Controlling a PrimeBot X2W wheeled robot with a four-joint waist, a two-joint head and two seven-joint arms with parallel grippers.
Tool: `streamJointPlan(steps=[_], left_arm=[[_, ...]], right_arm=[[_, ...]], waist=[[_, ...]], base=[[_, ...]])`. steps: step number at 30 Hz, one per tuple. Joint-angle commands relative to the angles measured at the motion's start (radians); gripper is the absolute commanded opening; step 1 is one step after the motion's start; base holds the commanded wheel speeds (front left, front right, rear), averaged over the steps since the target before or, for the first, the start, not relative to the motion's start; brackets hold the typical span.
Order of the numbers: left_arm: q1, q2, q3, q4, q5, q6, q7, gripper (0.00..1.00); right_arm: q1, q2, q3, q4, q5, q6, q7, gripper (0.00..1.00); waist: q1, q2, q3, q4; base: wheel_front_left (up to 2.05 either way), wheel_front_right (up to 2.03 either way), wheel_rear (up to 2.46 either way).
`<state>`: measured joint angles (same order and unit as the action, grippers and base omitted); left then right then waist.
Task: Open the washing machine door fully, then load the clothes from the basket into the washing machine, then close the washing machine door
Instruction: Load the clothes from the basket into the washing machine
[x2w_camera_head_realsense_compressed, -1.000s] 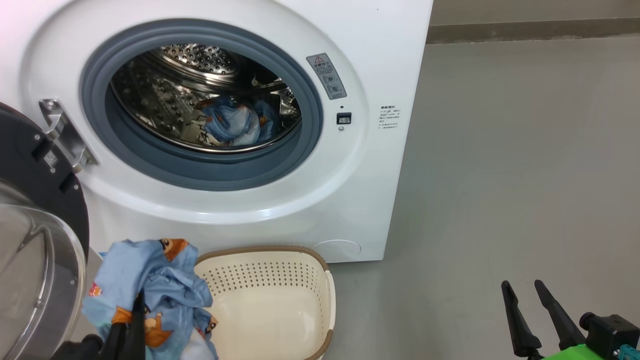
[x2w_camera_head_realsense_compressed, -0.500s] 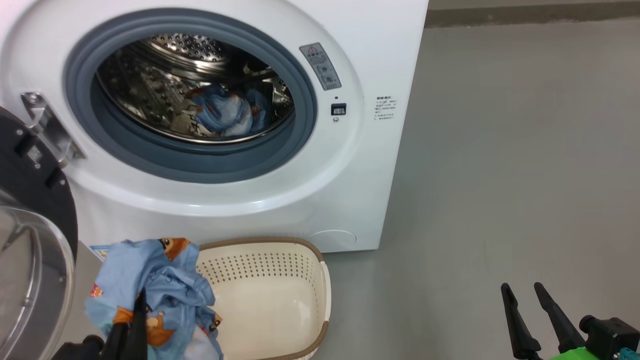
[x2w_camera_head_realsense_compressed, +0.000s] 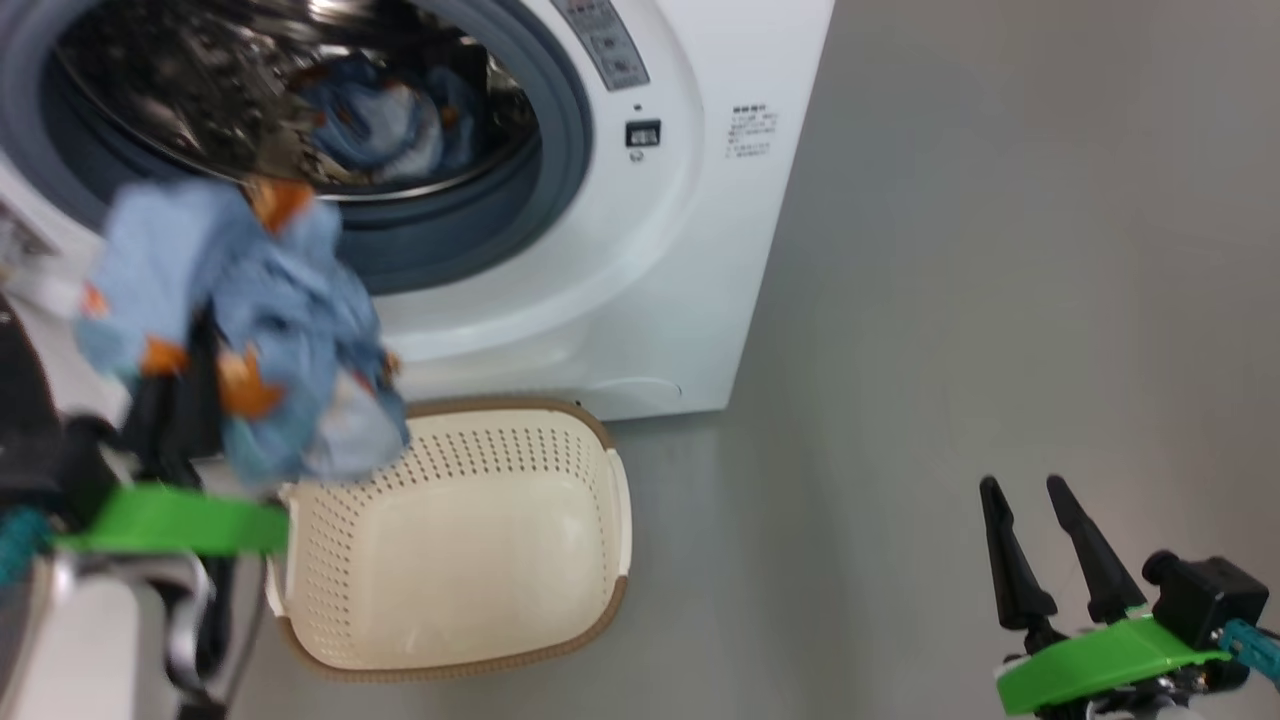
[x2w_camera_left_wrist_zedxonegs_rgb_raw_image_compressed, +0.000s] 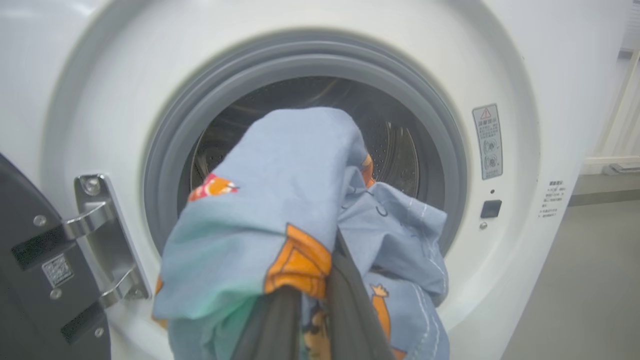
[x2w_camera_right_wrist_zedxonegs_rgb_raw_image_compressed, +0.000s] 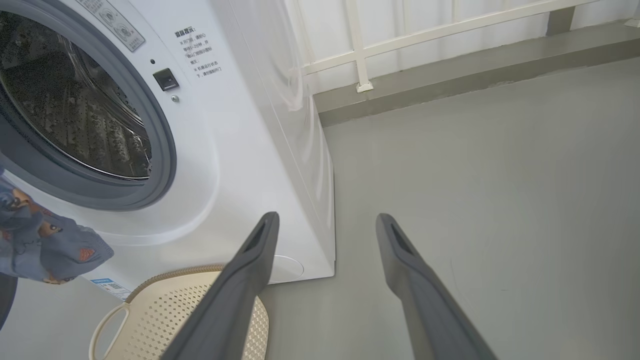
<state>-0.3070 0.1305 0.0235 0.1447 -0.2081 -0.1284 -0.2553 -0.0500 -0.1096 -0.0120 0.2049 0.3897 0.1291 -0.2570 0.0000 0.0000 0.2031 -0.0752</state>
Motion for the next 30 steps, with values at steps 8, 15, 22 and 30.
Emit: streamJointPlan(steps=[8,15,22,30], left_arm=[[-0.299,0.100,0.052,0.056,0.002,-0.002,-0.006,0.00],[-0.443,0.151,0.053,0.240,-0.002,-0.002,-0.006,0.00],[-0.591,0.190,0.001,0.504,-0.039,-0.002,-0.006,0.00],[-0.763,0.233,-0.074,0.715,-0.077,-0.002,-0.006,0.00]], right_arm=[[-0.098,0.021,0.034,-0.032,-0.002,0.002,-0.005,1.00],[-0.135,0.040,0.040,-0.043,0.001,0.002,-0.005,1.00],[-0.159,0.054,0.057,-0.045,0.004,0.002,-0.005,1.00],[-0.181,0.058,0.086,-0.045,0.011,0.002,-0.005,1.00]], waist=[[0.0000,0.0000,0.156,-0.086],[0.0000,0.0000,0.225,-0.136],[0.0000,0.0000,0.274,-0.178],[0.0000,0.0000,0.314,-0.212]], base=[[0.00,0.00,0.00],[0.00,0.00,0.00],[0.00,0.00,0.00],[0.00,0.00,0.00]])
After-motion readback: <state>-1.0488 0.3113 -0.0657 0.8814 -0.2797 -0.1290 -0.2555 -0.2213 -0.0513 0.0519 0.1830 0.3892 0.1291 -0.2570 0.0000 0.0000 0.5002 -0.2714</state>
